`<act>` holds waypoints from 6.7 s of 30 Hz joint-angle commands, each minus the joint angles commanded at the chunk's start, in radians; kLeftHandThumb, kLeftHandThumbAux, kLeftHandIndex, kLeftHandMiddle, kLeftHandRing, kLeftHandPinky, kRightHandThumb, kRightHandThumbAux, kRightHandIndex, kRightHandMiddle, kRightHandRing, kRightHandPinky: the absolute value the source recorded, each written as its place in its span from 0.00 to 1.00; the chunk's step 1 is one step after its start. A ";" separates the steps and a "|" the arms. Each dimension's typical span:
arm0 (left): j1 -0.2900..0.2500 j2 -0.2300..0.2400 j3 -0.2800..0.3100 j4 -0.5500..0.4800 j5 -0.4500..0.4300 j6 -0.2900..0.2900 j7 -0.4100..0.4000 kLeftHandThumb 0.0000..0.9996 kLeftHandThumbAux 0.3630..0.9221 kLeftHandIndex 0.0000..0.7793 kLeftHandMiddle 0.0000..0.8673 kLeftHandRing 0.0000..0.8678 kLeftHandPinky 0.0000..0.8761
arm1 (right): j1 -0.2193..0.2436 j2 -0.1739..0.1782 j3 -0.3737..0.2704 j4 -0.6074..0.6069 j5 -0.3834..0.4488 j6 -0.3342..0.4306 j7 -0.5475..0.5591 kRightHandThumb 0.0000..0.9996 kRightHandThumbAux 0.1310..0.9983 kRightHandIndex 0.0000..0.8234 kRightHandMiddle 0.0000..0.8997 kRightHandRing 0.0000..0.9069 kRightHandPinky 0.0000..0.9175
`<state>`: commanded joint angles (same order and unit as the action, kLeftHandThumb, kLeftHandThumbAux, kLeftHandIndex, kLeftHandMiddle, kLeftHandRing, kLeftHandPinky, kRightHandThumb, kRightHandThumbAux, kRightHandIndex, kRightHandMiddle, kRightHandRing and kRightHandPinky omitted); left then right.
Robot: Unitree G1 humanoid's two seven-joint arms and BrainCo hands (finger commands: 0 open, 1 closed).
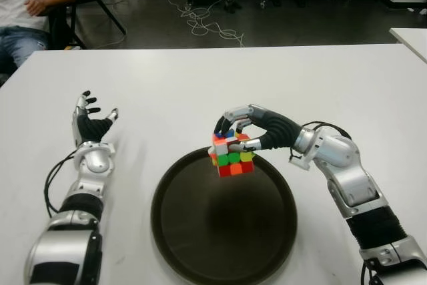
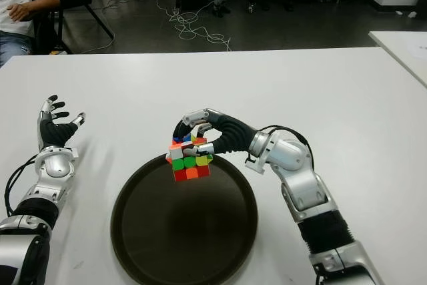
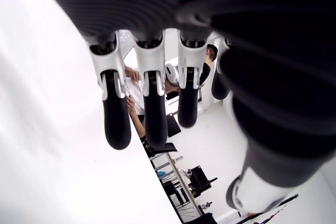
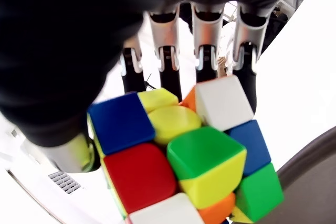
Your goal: Pick up the Rubik's Cube and put it in the plate
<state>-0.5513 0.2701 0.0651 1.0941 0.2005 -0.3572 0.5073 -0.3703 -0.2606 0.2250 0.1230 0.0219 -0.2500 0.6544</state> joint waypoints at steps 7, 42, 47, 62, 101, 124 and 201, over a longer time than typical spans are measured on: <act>-0.003 0.002 0.003 0.006 -0.003 0.003 -0.002 0.13 0.76 0.16 0.27 0.37 0.53 | -0.002 0.009 0.001 0.019 -0.033 -0.033 -0.038 0.35 0.69 0.46 0.46 0.44 0.34; -0.002 0.001 0.007 0.004 -0.010 0.007 -0.012 0.13 0.78 0.15 0.33 0.44 0.58 | -0.069 0.021 -0.004 0.175 0.056 -0.085 0.111 0.00 0.60 0.03 0.04 0.03 0.02; -0.004 0.001 0.009 0.003 -0.013 0.003 -0.017 0.14 0.76 0.15 0.31 0.41 0.54 | -0.077 0.021 -0.008 0.169 0.079 -0.072 0.133 0.00 0.62 0.04 0.06 0.04 0.04; 0.000 -0.001 0.009 0.000 -0.014 0.000 -0.018 0.15 0.77 0.15 0.30 0.40 0.53 | -0.077 0.009 -0.011 0.144 0.049 -0.079 0.106 0.00 0.68 0.07 0.09 0.08 0.07; -0.003 -0.002 0.005 0.002 -0.005 0.010 -0.002 0.13 0.76 0.15 0.26 0.35 0.52 | -0.147 0.016 -0.056 0.295 0.069 -0.156 0.074 0.00 0.76 0.10 0.11 0.10 0.09; -0.002 0.000 0.000 0.008 0.001 0.001 0.004 0.13 0.75 0.15 0.25 0.32 0.45 | -0.384 -0.106 -0.271 1.032 -0.087 -0.368 -0.521 0.00 0.91 0.07 0.08 0.07 0.05; 0.003 0.017 0.027 0.020 -0.035 -0.027 -0.060 0.20 0.72 0.17 0.26 0.30 0.37 | -0.331 -0.026 -0.256 1.138 -0.235 -0.325 -0.964 0.00 0.62 0.01 0.00 0.00 0.00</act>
<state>-0.5483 0.2869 0.0921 1.1142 0.1655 -0.3837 0.4474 -0.7015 -0.2869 -0.0310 1.2612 -0.2128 -0.5749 -0.3092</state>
